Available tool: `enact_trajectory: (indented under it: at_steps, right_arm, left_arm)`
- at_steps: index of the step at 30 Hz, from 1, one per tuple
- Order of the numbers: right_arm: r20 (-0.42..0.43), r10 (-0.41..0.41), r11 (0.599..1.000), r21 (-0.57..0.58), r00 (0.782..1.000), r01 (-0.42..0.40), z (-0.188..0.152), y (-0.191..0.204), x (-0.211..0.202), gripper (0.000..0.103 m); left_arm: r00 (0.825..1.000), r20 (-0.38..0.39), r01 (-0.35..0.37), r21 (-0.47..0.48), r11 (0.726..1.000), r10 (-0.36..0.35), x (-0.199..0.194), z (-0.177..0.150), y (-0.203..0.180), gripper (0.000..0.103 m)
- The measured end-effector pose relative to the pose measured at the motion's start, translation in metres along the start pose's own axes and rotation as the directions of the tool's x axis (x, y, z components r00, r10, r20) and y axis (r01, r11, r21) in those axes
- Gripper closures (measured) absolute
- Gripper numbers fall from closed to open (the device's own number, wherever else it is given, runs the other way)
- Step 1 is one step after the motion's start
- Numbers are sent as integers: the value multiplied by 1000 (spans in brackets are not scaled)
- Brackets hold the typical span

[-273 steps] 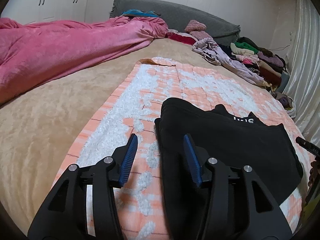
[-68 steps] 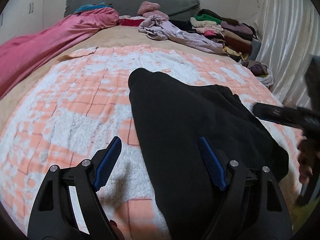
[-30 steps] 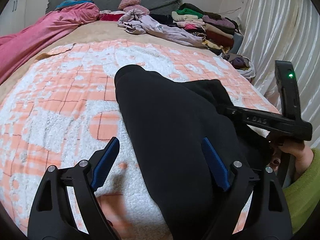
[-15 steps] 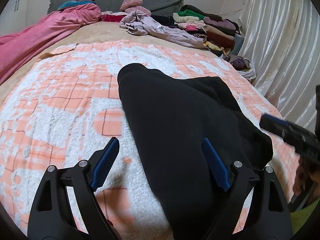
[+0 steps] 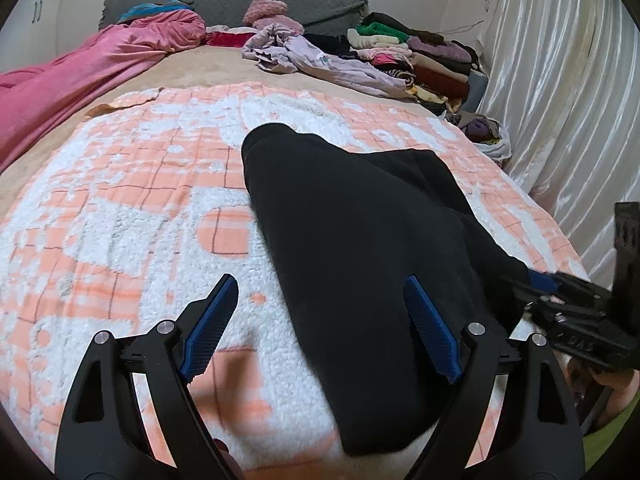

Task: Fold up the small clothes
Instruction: 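Lay the folded end down and open the right tool, then withdraw both open tools from the folded sweatshirt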

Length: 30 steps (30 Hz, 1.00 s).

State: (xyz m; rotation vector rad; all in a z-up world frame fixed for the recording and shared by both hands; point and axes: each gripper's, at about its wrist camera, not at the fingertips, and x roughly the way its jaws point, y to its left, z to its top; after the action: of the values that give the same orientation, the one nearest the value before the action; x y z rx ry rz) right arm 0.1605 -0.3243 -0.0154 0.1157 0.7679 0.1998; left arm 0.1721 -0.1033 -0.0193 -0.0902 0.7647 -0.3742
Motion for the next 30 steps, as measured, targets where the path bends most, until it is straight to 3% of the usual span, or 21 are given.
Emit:
enact_trajectory:
  at_steps: [1,3,5,7,16,30]
  right_arm:
    - [23,-7,1000,7,1000,7,0,0,-7,35]
    - [70,-21,1000,22,997,19,1,0,-21,23]
    - [101,-21,1000,19,995,19,1,3,-35,21]
    - [125,-32,999,9,992,31,-2,8,-47,12]
    - [166,-52,998,-33,985,59,-25,28,-81,5]
    - [27,-94,995,-14,995,95,-68,43,-72,5]
  left_arm:
    - [1000,4,-1,2,1000,1,-4,-1,-1,25]
    - [1000,12,-7,7,1000,7,-11,-2,-3,25]
    - [1000,22,-8,10,1000,8,-20,-5,-5,19]
    - [999,32,-12,12,1000,11,-29,-7,-6,11]
    - [998,57,-41,25,999,39,-67,-28,-12,10]
    - [997,24,-77,10,997,77,-95,-69,-4,10]
